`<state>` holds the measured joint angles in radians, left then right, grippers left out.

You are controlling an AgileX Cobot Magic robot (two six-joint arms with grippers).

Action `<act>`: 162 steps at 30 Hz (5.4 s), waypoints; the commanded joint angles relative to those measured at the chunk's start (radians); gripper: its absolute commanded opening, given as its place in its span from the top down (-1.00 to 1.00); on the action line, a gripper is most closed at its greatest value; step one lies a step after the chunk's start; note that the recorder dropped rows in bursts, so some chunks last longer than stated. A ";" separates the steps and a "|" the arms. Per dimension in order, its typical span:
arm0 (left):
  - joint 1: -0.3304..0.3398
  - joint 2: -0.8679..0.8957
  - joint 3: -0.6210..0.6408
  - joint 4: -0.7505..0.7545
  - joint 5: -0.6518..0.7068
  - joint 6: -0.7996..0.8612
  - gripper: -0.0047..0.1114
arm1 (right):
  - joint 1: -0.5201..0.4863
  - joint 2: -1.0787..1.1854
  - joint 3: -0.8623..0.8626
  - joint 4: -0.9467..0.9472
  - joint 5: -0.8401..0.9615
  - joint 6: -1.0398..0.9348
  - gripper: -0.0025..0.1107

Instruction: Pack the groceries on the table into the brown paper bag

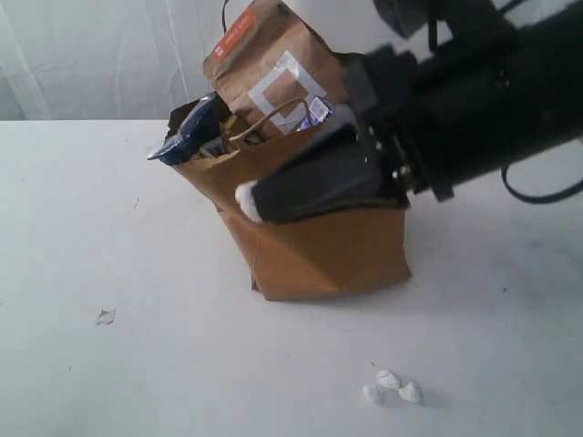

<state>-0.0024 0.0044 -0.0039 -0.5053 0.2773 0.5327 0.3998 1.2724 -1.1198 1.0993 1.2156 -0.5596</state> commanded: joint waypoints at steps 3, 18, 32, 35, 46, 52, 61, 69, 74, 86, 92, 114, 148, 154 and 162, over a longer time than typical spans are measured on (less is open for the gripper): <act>0.001 -0.004 0.004 -0.009 -0.005 -0.003 0.92 | 0.000 -0.010 -0.182 0.032 -0.265 -0.005 0.96; 0.001 -0.004 0.004 -0.009 -0.005 -0.003 0.92 | 0.000 0.291 -0.222 -0.199 -0.663 -0.221 0.78; 0.001 -0.004 0.004 -0.009 -0.006 -0.003 0.92 | -0.002 0.264 -0.222 -0.240 -0.699 -0.221 0.46; 0.001 -0.004 0.004 -0.009 -0.006 -0.003 0.92 | -0.002 0.205 -0.222 -0.313 -0.699 -0.221 0.54; 0.001 -0.004 0.004 -0.009 -0.006 -0.003 0.92 | -0.002 0.047 -0.220 -1.308 -0.413 0.256 0.96; 0.001 -0.004 0.004 -0.009 -0.006 -0.003 0.92 | -0.045 0.049 -0.151 -2.058 0.005 0.926 0.96; 0.001 -0.004 0.004 -0.009 -0.006 -0.003 0.92 | -0.111 0.045 -0.028 -1.437 0.005 0.763 0.96; 0.001 -0.004 0.004 -0.009 -0.006 -0.003 0.92 | 0.118 0.049 0.240 -1.176 -0.153 0.624 0.96; 0.001 -0.004 0.004 -0.009 -0.006 -0.003 0.92 | 0.241 0.071 0.280 -1.124 -0.299 0.588 0.96; 0.001 -0.004 0.004 -0.009 -0.006 -0.003 0.92 | 0.253 0.323 0.283 -1.099 -0.452 0.528 0.42; 0.001 -0.004 0.004 -0.009 -0.006 -0.003 0.92 | 0.253 0.434 0.283 -1.188 -0.467 0.535 0.42; 0.001 -0.004 0.004 -0.009 -0.006 -0.003 0.92 | 0.253 0.187 0.117 -0.978 0.005 0.576 0.96; 0.001 -0.004 0.004 -0.009 -0.006 -0.003 0.92 | 0.370 0.382 -0.604 -1.015 -0.528 0.447 0.96; 0.001 -0.004 0.004 -0.009 -0.006 -0.003 0.92 | 0.308 0.487 -0.604 -1.234 -0.463 0.646 0.95; 0.001 -0.004 0.004 -0.009 -0.006 -0.003 0.92 | 0.267 0.516 -0.604 -1.239 -0.463 0.695 0.62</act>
<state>-0.0024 0.0044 -0.0039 -0.5053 0.2750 0.5327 0.6740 1.7927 -1.7212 -0.1351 0.7557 0.1292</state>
